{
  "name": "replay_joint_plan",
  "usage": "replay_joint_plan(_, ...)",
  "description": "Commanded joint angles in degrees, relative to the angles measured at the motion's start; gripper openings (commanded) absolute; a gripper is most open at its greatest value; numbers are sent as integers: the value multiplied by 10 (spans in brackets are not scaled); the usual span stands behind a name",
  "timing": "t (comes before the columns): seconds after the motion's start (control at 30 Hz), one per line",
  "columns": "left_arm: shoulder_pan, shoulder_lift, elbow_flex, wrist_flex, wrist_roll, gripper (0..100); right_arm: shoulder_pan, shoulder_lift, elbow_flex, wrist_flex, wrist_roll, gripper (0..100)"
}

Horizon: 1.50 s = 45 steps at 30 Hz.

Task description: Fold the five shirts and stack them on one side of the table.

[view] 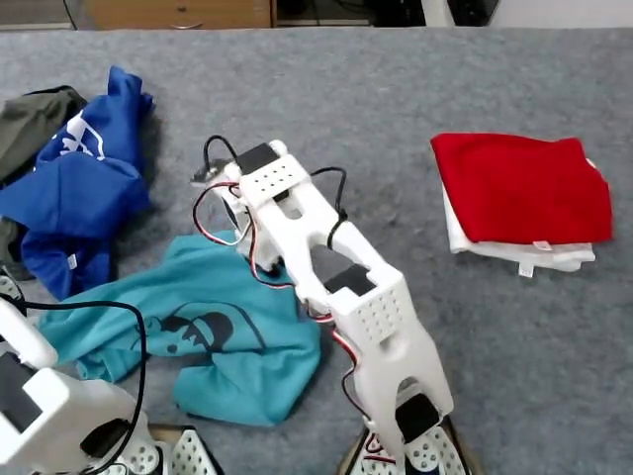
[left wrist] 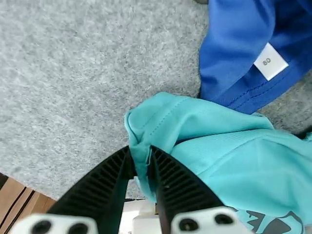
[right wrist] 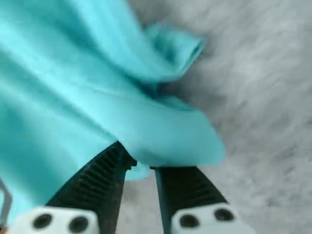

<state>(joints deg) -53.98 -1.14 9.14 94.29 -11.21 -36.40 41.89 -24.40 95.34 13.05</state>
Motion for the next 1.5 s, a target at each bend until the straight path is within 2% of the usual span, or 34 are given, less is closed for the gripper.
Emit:
replay_joint_plan(0.0, -4, -3, -1, -5, -8, 19, 7, -108, 51, 18, 26, 16)
replay_joint_plan(0.13, -1, -3, -1, -5, -11, 19, -5, -199, 198, -15, 54, 19)
replay_joint_plan(0.27, 0, -3, -6, -12, -11, 19, -35, -260, 399, -129, 51, 29)
replay_joint_plan(0.4, 0, -3, -2, -26, -11, 19, -73, -322, 539, -212, 47, 133)
replay_joint_plan(0.53, 13, -3, -5, -25, -9, 19, -79, -388, 568, -222, 42, 210)
replay_joint_plan(0.73, 27, -3, -5, -25, -9, 19, -105, -520, 516, -125, 118, 214)
replay_joint_plan(0.83, 24, -3, -5, -25, -9, 19, -65, -587, 430, -106, 126, 214)
replay_joint_plan(0.93, 24, -3, -4, -23, -9, 19, -23, -578, 330, -107, 122, 214)
replay_joint_plan(1.2, 22, -5, -5, -21, -9, 19, 0, -378, 105, -74, 113, 214)
replay_joint_plan(1.33, 22, -4, -1, -21, -9, 19, 11, -272, 36, -120, 73, 213)
replay_joint_plan(1.47, 23, -4, -5, -21, -9, 19, 14, -114, -2, -135, 69, 213)
